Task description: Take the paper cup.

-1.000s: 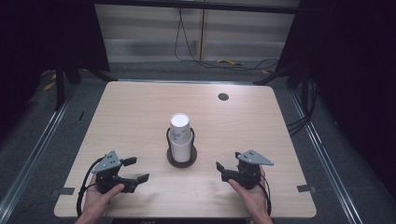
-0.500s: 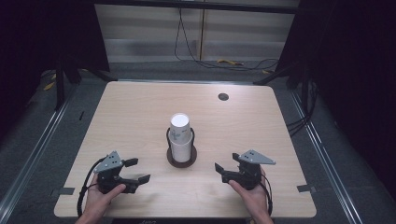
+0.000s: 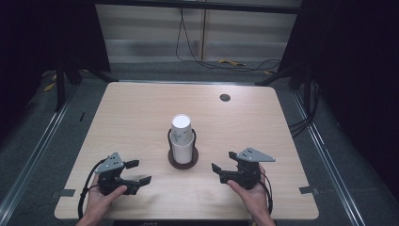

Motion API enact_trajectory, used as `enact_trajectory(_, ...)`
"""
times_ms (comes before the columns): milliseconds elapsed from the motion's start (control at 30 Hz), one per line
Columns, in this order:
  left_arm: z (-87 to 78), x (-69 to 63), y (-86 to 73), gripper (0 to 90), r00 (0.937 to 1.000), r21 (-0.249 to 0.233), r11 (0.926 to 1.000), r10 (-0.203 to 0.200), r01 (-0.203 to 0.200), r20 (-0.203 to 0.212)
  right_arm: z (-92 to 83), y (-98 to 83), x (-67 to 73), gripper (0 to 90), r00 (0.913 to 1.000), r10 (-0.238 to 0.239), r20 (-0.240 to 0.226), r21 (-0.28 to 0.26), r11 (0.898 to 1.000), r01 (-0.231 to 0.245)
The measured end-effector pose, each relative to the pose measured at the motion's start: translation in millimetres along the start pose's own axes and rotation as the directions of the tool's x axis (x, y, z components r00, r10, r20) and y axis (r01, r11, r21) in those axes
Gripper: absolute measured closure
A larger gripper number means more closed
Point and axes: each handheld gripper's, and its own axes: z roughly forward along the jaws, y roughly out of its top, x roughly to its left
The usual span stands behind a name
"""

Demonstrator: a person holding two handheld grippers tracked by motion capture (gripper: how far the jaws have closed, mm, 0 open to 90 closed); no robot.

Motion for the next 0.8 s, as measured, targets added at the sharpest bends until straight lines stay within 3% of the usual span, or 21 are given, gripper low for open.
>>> enact_trajectory(433, 0.2, 2.4, 0.9, 16.7, 0.9999, -0.002, 0.9999, -0.015, 0.015, -0.003, 0.9, 11.7, -0.4, 19.4, 0.9996, -0.022, -0.017, 0.007, 1.000, 0.022)
enact_trajectory(800, 1.9, 1.7, 2.3, 16.7, 0.9999, -0.002, 0.9999, -0.016, 0.016, 0.004, -0.9, 48.1, -0.8, 19.2, 0.9969, -0.050, -0.060, -0.039, 0.998, 0.047)
